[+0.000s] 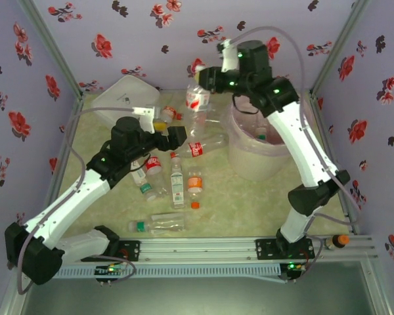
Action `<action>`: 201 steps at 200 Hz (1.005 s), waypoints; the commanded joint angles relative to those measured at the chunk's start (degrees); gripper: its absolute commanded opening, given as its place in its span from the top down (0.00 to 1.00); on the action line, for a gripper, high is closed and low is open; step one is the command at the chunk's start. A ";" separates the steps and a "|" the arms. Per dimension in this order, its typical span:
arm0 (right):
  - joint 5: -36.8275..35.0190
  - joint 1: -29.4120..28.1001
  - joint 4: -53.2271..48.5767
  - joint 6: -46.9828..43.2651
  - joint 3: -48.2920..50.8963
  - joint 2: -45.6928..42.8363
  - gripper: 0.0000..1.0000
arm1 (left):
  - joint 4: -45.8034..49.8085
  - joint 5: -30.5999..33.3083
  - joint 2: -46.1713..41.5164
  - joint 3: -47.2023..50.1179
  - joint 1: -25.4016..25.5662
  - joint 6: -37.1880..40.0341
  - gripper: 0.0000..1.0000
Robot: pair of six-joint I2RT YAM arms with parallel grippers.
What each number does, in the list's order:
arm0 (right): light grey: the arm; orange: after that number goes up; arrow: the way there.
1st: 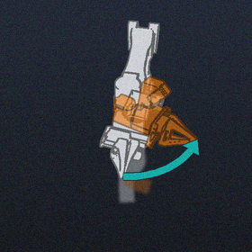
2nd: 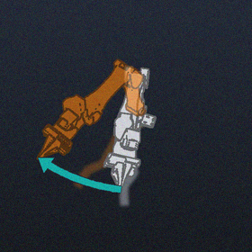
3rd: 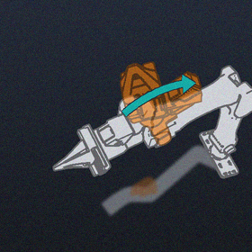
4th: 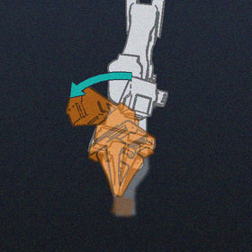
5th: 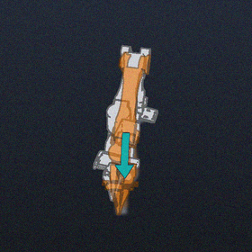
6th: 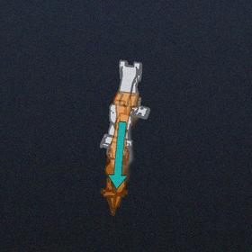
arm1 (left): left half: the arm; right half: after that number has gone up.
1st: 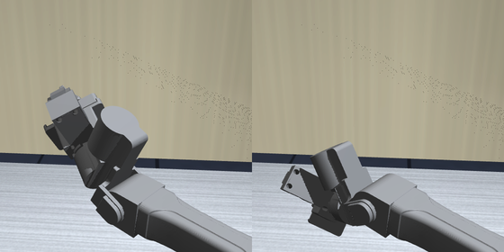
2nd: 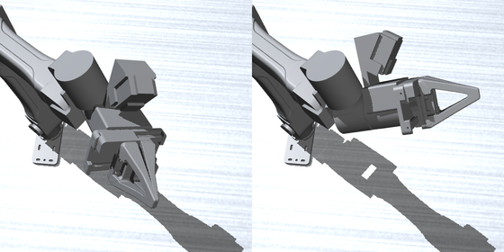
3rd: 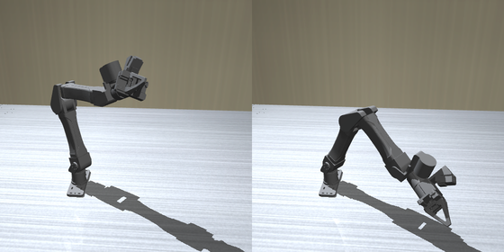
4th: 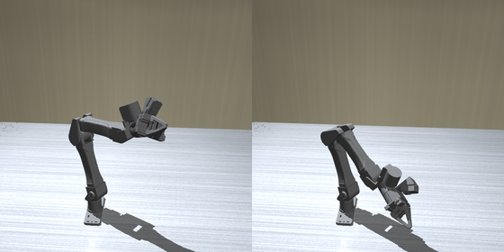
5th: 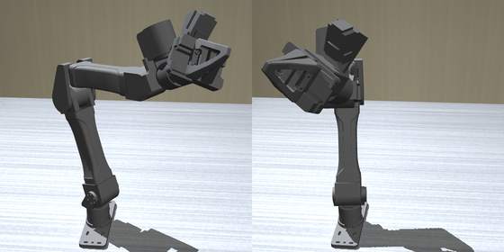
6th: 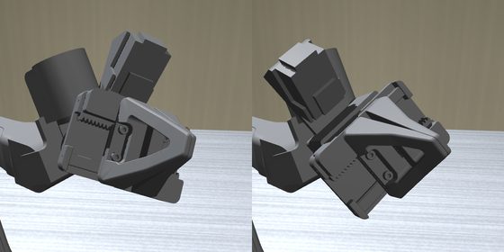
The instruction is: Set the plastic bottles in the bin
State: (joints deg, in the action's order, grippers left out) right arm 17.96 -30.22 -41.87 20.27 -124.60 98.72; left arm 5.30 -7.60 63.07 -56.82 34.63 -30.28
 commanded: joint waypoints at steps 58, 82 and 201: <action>-20.07 16.04 -8.27 -7.51 -1.77 -13.95 0.95 | 24.85 22.93 2.00 2.27 -8.57 -17.85 0.00; -32.34 17.03 -10.76 -13.51 0.55 -14.99 0.96 | 28.26 25.72 3.72 2.17 -8.59 -18.05 0.00; -23.29 17.46 -13.98 -13.29 23.37 -7.77 1.00 | 29.41 27.10 6.52 6.98 -8.60 -17.62 0.01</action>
State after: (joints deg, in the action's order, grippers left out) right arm -8.54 -12.91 -57.10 6.00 -105.60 91.20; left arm 34.76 17.63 69.87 -51.16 26.20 -47.09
